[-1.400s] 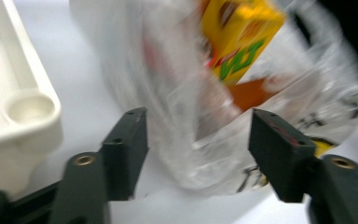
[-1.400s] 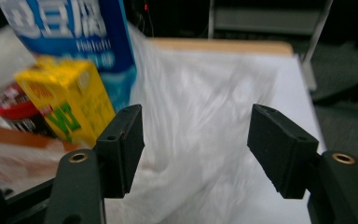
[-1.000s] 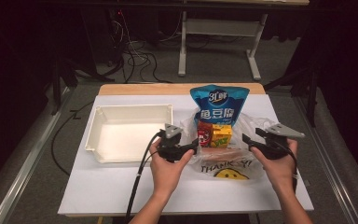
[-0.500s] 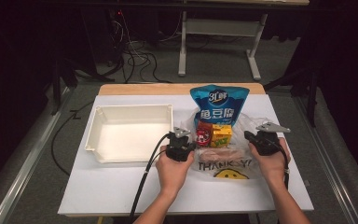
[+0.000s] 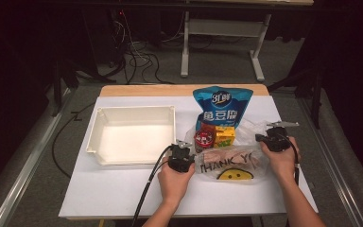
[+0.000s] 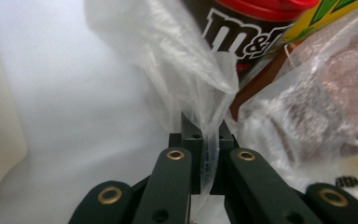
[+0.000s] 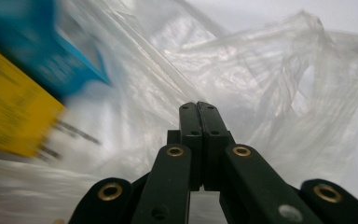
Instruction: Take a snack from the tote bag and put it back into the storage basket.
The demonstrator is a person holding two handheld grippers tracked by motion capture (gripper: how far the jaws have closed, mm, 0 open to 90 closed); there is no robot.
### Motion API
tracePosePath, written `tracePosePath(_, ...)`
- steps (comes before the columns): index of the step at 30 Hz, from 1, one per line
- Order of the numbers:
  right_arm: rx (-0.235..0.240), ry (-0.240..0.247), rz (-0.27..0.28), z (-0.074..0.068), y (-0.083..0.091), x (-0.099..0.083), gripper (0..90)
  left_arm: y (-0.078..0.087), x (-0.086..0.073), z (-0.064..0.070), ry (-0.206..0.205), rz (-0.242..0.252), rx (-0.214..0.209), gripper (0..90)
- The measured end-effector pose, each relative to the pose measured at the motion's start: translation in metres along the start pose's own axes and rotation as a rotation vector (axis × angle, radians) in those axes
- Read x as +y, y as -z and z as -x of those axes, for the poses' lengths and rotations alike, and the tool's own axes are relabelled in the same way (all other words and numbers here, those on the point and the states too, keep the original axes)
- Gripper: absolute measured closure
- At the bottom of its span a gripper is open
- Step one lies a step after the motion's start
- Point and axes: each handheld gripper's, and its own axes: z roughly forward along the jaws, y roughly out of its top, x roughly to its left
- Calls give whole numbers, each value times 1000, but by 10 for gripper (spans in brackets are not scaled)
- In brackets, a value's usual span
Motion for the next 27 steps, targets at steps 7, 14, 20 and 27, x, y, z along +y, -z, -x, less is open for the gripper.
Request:
tracePosePath(7, 52, -51, 2, 6, 0, -18, 735, 13, -4, 1, 11, 43, -23, 656)
tracePosePath(14, 77, -76, 184, -8, 57, -24, 469, 45, -6, 13, -8, 162, -63, 462)
tracePosePath(20, 110, -81, 89, -24, 78, -48, 526, 31, -17, 24, 19, 20, -224, 431)
tracePosePath(27, 161, -34, 90, -33, 82, -56, 900, 26, -20, 24, -6, -45, -253, 875)
